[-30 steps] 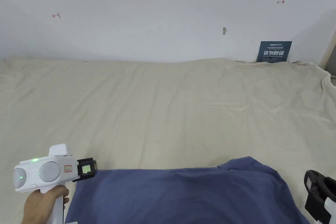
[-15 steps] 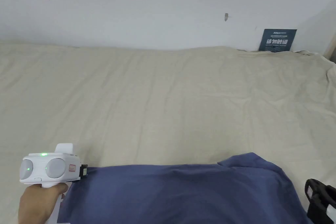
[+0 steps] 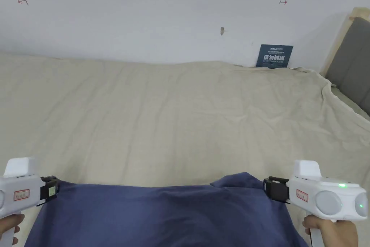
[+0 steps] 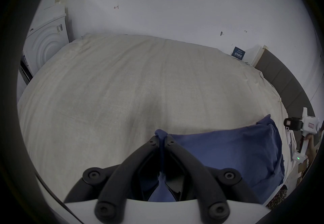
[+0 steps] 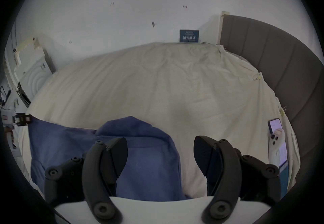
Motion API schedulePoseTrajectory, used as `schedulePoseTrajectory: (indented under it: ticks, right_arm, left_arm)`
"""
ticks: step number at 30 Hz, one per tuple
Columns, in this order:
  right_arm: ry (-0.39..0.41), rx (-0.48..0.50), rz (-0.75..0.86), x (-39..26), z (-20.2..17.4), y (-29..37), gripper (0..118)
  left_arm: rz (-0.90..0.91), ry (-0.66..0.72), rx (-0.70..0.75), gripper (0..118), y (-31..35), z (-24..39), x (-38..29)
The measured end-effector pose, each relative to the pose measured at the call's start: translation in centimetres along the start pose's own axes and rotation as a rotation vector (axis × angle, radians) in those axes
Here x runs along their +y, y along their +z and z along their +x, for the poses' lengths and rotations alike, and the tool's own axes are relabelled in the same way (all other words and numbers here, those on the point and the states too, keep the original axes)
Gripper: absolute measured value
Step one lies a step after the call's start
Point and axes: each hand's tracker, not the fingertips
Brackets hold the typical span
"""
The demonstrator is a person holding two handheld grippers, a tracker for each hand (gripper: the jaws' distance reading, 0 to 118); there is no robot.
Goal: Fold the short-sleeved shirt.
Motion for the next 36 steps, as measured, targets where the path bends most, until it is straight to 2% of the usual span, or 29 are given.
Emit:
schedulePoseTrajectory:
  ticks: [4,7,8,10,11,12,16,19,29,36]
  right_arm:
    - [0.045,-0.011,-0.073,1.2,-0.7,-4.1,80]
    - [0.056,-0.015,-0.123,1.2,-2.0,-5.5,65]
    - [0.077,-0.019,-0.137,1.0,-2.4,-6.2,54]
    - [0.066,-0.019,-0.153,0.5,-3.0,-6.3,29]
    - [0.038,-0.006,-0.157,0.1,-2.9,-6.4,3]
    - [-0.002,0.002,-0.149,-0.1,-2.9,-6.3,0]
    - [-0.016,-0.004,-0.077,-1.2,-2.6,-4.2,0]
    - [-0.015,0.023,-0.001,-1.2,-0.7,-2.4,0]
    - [-0.052,0.16,0.194,-2.7,2.1,12.6,0]
    - [-0.083,0.223,0.264,-7.4,3.3,20.4,0]
  left_arm:
    - [-0.008,-0.001,0.009,1,0.2,-0.1,-0.1]
    - [-0.013,0.008,0.01,1,0.0,-0.3,-0.1]
    - [-0.015,0.009,0.011,1,0.0,-0.3,-0.3]
    - [-0.021,0.01,0.013,1,0.0,-0.4,-0.5]
    - [-0.025,0.01,0.014,1,-0.2,-0.5,-0.5]
    - [-0.027,0.009,0.016,1,-0.1,-0.5,-0.6]
    - [-0.029,0.012,0.022,1,-0.3,-1.4,-1.0]
    - [-0.022,0.028,0.029,1,0.4,-1.7,-1.3]
    - [0.021,0.072,0.044,1,6.0,-1.6,-3.6]
    - [0.054,0.095,0.033,1,11.2,-1.2,-6.4]
